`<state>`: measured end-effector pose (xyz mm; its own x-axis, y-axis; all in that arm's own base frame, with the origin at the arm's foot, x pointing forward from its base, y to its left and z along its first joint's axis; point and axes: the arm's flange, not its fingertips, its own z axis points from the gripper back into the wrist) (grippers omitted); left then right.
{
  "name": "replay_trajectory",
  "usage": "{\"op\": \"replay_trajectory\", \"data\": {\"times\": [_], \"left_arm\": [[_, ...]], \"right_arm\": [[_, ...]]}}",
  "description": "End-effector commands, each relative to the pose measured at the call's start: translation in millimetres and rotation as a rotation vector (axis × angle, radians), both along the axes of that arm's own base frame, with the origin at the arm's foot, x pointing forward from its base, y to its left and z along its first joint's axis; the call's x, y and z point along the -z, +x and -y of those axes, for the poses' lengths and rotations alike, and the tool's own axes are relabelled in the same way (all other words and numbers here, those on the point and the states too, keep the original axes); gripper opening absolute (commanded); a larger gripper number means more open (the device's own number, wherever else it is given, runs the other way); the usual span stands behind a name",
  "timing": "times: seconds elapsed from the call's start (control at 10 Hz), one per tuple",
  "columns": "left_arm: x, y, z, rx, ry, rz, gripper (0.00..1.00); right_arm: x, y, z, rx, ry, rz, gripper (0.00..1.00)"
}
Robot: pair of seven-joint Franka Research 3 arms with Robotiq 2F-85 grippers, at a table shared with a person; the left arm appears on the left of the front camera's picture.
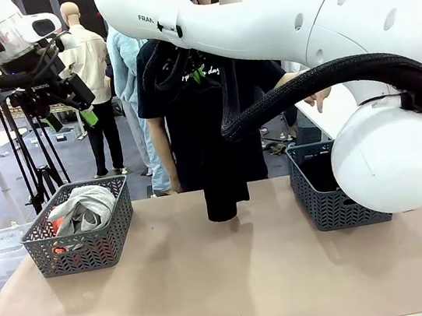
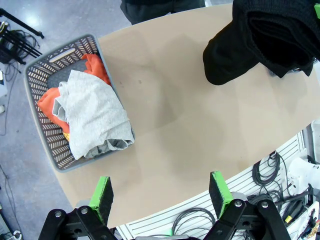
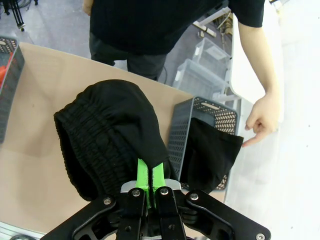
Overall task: Sort the tops and bottoms.
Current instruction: Sort the clothes according to human instructions.
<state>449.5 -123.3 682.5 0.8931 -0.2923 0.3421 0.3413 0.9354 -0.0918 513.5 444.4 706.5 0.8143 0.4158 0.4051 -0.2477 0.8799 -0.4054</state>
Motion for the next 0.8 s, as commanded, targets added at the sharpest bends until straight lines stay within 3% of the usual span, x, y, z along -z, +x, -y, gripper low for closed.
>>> {"op": "replay_trajectory", "data": {"times": [0.0,0.7], "left_arm": [[2.1,-3.5,-2.8,0.008,0.002,-0.001,1.0],[2.1,-3.5,-2.8,0.008,0.002,-0.001,1.0]], "right_arm": [[-3.4,-3.5,-1.8,0.005,0.012,0.008,0.0],[-3.4,-3.5,-1.8,0.005,0.012,0.008,0.0]]}}
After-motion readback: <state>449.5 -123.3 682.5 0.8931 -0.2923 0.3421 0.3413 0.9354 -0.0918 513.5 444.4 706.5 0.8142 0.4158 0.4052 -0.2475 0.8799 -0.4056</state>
